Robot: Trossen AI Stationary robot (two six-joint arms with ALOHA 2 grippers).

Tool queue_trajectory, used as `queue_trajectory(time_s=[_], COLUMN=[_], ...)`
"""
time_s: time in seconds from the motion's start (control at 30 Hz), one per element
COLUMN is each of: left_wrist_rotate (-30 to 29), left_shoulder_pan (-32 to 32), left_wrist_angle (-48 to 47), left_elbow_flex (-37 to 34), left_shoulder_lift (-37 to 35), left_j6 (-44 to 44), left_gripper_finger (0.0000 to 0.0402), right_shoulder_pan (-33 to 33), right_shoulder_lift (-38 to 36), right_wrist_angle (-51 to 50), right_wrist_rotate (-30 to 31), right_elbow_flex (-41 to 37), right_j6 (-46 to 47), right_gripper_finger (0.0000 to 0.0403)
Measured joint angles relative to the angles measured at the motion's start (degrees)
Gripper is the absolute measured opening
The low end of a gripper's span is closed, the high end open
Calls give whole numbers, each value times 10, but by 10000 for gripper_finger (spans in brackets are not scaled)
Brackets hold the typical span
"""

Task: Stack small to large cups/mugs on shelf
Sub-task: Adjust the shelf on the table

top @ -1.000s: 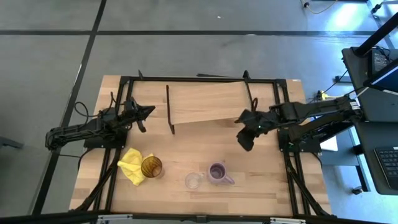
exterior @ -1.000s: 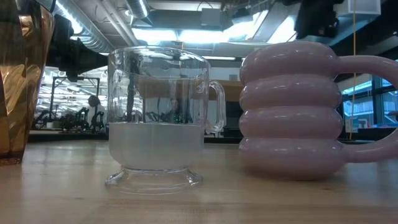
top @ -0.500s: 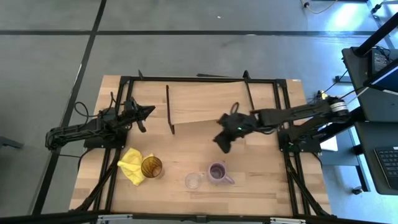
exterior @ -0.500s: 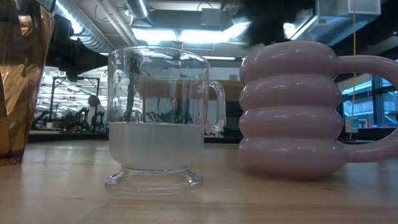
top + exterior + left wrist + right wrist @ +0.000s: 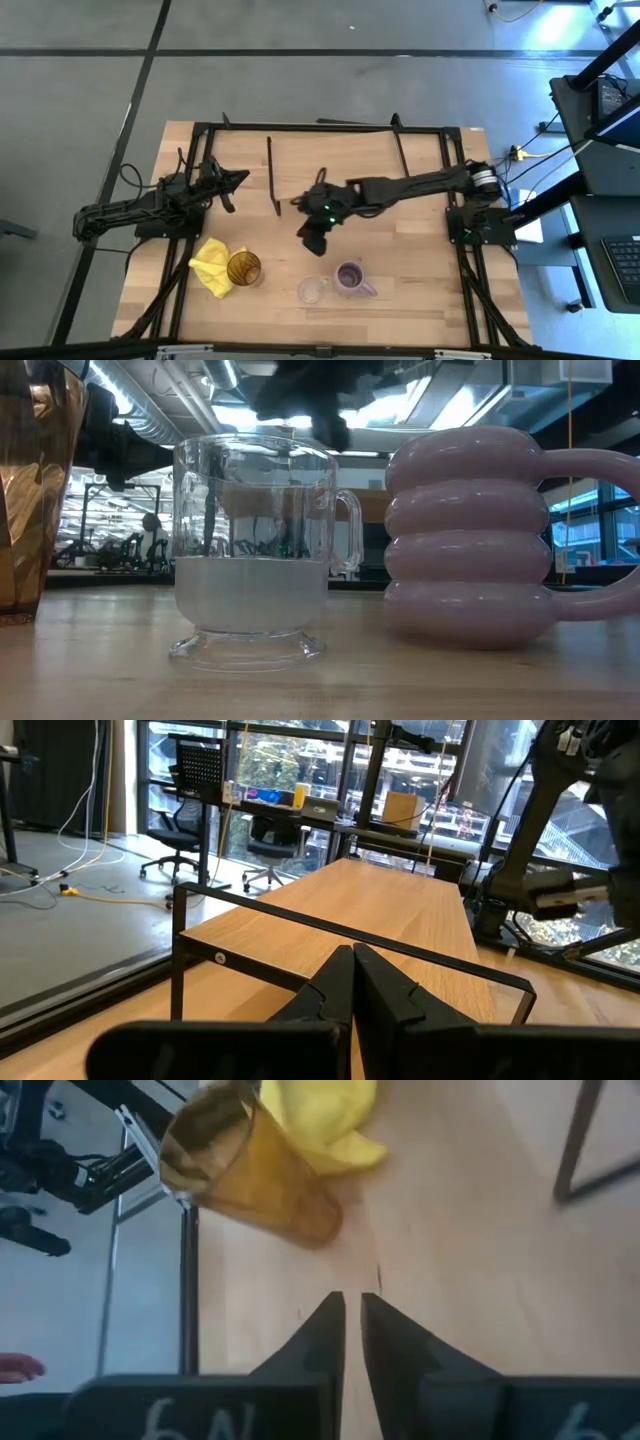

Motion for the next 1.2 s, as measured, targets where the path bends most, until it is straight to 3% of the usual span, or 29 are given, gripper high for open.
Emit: queue_trajectory(time_s=[0.2, 0.4, 0.77, 1.2], left_wrist_rotate=[0, 0, 0, 0], left_shoulder_pan=[0, 0, 0, 0], left_wrist_angle=[0, 0, 0, 0], left_elbow_flex=[0, 0, 0, 0], left_shoulder_lift=[0, 0, 0, 0], left_j6=[0, 0, 0, 0], left_gripper_finger=[0, 0, 0, 0], right_shoulder_pan=[-25, -49, -72, -93], right_shoulder_lift=[79, 128, 127, 133], right_wrist_angle=[-60, -96, -117, -129], right_wrist_rotate=[3, 24, 106, 146], right_elbow_flex=[102, 161, 172, 172], right_j6=[-61, -121, -198, -236], right_gripper_finger=[6, 5, 2, 1])
